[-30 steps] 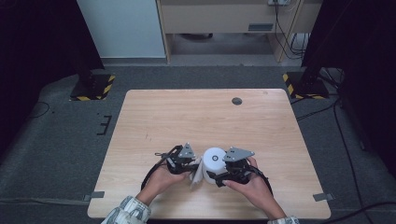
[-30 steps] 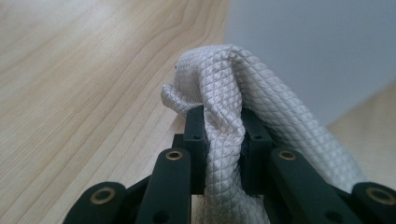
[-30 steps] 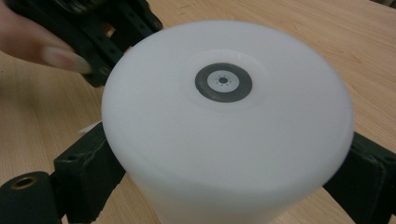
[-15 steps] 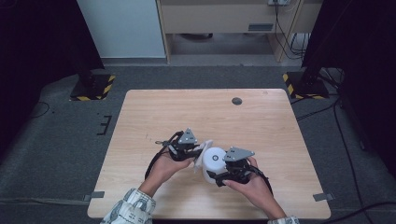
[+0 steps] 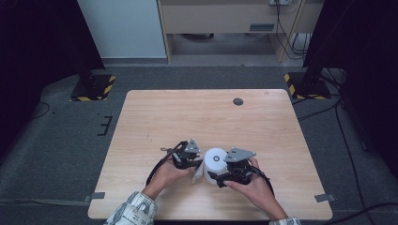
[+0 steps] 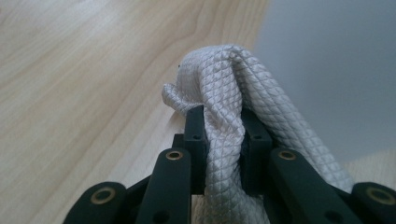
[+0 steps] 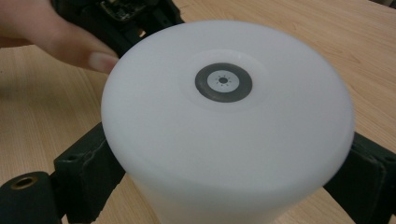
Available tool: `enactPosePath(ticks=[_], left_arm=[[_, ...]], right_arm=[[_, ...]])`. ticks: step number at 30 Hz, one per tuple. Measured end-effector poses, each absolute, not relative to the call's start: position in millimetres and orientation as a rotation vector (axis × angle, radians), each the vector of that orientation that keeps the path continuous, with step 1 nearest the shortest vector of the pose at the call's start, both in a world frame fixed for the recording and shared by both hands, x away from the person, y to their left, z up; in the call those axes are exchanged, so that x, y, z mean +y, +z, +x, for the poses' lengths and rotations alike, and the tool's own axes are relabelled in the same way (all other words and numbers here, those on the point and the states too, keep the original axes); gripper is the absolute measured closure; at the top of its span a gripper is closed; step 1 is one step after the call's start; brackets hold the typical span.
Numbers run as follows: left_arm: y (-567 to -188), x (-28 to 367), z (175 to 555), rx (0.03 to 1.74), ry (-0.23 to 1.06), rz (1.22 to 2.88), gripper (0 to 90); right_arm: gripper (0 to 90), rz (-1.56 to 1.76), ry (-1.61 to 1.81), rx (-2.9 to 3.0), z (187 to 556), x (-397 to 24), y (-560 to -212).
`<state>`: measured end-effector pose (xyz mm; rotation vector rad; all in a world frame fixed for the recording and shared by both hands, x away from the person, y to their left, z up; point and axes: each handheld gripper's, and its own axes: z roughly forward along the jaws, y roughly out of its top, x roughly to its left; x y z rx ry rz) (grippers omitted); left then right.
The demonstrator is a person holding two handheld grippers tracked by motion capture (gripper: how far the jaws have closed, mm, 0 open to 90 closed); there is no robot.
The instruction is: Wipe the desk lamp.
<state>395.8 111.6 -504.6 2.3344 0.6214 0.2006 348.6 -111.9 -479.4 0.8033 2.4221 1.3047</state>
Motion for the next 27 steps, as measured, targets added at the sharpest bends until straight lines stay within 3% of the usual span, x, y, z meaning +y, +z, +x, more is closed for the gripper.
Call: enactPosePath(ticks=[13, 20, 27], left_arm=[[-482, 123, 346, 0.549, 0.195, 2.297, 75.8], [-458, 130, 356, 0.589, 0.260, 2.186, 75.8], [-457, 148, 379, 0.685, 0.342, 2.178, 75.8]], right_arm=[[8.9, 0.805, 1.295, 2.420, 348, -111, -479], [8.9, 0.809, 1.298, 2.417, 349, -112, -479], [4.5, 0.811, 1.332, 2.392, 346, -117, -475]])
